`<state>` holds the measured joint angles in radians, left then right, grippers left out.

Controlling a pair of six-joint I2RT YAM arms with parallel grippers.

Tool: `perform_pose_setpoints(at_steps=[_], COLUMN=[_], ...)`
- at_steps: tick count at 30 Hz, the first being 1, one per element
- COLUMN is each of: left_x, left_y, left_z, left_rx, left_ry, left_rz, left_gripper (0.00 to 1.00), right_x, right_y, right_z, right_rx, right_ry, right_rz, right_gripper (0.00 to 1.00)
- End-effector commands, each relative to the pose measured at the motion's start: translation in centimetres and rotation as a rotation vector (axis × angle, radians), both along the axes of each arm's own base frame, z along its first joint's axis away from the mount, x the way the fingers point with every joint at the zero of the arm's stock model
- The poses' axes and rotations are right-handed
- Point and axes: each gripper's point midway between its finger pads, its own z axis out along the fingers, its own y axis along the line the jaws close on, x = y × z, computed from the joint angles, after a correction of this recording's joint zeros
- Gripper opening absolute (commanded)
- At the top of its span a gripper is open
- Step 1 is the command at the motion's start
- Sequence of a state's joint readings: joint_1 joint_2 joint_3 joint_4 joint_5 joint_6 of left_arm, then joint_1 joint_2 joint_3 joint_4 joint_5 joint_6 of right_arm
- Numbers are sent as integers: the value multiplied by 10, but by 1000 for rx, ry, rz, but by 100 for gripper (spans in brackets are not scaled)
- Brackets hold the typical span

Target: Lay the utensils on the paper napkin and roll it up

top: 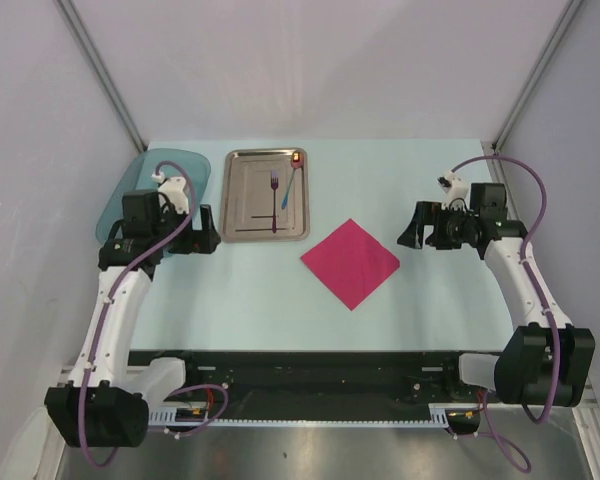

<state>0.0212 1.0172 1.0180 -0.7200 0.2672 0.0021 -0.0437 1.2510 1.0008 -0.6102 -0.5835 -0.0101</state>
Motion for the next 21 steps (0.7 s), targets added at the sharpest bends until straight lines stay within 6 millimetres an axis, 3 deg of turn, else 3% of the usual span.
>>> perform_pose_setpoints(at_steps=[1, 7, 12, 13, 14, 17, 18, 20, 21], left_x=[22, 70, 123, 134, 143, 163, 171, 186, 194], left_y=[-9, -45, -83, -88, -99, -124, -131, -145, -150], left_z=[13, 37, 30, 42, 26, 26, 8, 3, -20], left_rx=[66, 133, 167, 146, 142, 111, 124, 118, 128], left_ry=[-65, -118, -57, -77, -39, -54, -24, -32, 8], left_rz=[-38, -119, -116, -74, -80, -104, -124, -170, -186], left_gripper=[100, 100, 100, 100, 100, 95, 94, 91, 89], right_x=[1, 2, 2, 2, 3, 3, 3, 3, 4], right_y=[-1, -2, -3, -4, -5, -5, -5, -5, -7], right_z=[12, 10, 8, 7, 6, 3, 1, -1, -3], right_rx=[19, 26, 24, 24, 22, 24, 23, 21, 21], right_ry=[-62, -54, -44, -40, -38, -29, -21, -15, -10], right_rz=[-1, -2, -9, -11, -14, -13, -14, -17, -21], right_gripper=[100, 100, 100, 100, 100, 100, 100, 100, 100])
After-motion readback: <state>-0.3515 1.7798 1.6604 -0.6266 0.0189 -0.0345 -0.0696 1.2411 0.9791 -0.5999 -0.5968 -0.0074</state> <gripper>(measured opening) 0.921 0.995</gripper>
